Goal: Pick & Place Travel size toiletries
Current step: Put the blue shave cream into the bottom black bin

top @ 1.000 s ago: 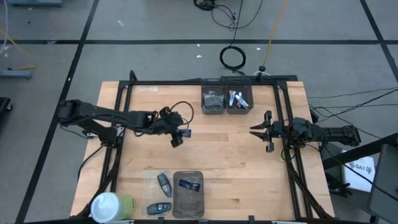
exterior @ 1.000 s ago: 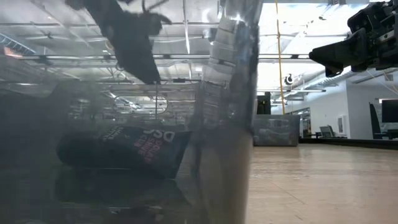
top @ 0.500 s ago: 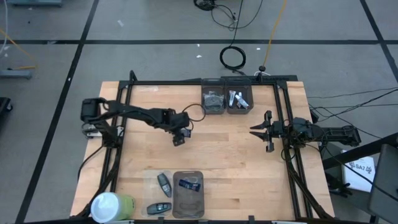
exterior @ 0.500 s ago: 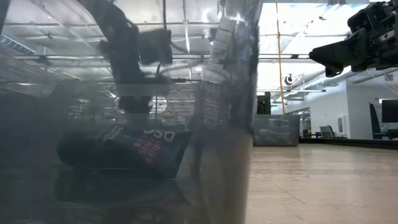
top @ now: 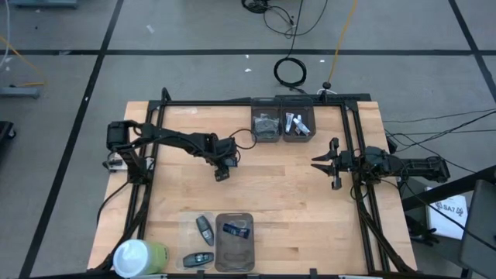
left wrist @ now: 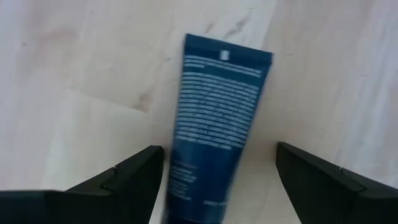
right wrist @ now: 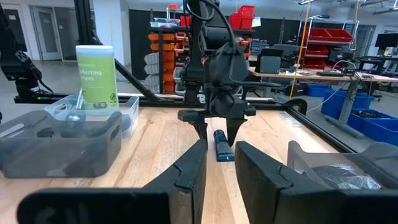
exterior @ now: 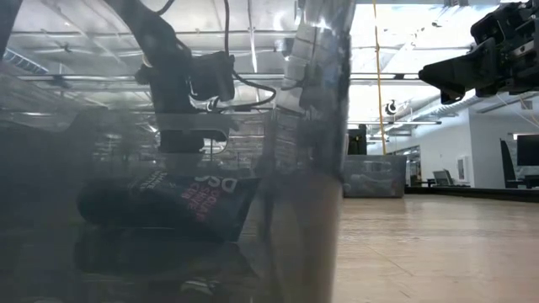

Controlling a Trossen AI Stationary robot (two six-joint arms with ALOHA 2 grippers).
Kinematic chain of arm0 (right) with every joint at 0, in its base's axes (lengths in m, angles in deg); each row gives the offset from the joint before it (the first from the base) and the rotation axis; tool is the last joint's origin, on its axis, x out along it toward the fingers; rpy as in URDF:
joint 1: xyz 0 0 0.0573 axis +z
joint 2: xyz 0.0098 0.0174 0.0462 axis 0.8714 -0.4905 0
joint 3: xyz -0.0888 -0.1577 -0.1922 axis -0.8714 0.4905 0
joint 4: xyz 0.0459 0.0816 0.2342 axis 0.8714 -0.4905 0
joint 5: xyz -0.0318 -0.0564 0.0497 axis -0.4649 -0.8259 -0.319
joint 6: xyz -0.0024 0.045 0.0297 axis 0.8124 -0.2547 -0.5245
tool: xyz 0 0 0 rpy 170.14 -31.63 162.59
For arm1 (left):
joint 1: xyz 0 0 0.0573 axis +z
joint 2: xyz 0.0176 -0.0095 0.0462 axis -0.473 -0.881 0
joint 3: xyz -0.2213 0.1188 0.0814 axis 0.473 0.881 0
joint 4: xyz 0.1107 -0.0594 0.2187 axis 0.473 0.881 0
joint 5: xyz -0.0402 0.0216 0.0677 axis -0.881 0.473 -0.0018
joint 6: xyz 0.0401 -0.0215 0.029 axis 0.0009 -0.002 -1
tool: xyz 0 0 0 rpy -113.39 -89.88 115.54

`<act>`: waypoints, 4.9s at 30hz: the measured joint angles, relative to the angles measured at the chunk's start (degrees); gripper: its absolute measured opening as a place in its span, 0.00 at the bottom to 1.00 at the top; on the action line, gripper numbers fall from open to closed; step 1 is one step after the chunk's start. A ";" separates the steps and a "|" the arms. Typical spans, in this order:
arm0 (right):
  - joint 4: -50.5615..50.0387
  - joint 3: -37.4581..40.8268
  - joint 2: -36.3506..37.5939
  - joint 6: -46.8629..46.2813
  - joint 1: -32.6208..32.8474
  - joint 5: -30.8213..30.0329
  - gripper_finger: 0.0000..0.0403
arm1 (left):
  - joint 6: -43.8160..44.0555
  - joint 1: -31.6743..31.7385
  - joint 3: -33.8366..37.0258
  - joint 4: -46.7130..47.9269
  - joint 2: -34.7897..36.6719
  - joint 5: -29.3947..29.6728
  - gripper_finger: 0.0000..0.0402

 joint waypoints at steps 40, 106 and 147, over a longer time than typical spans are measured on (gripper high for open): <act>0.00 0.00 0.00 0.00 0.00 0.00 0.19 | -1.02 -1.44 0.15 -3.57 -0.13 4.04 0.28; 0.02 0.02 -0.02 0.22 0.00 0.00 0.19 | -0.67 -17.99 0.07 -18.89 19.69 3.90 0.26; 0.02 0.02 -0.03 0.21 -0.01 0.00 0.19 | 7.51 -35.73 0.07 -19.80 19.69 3.97 0.26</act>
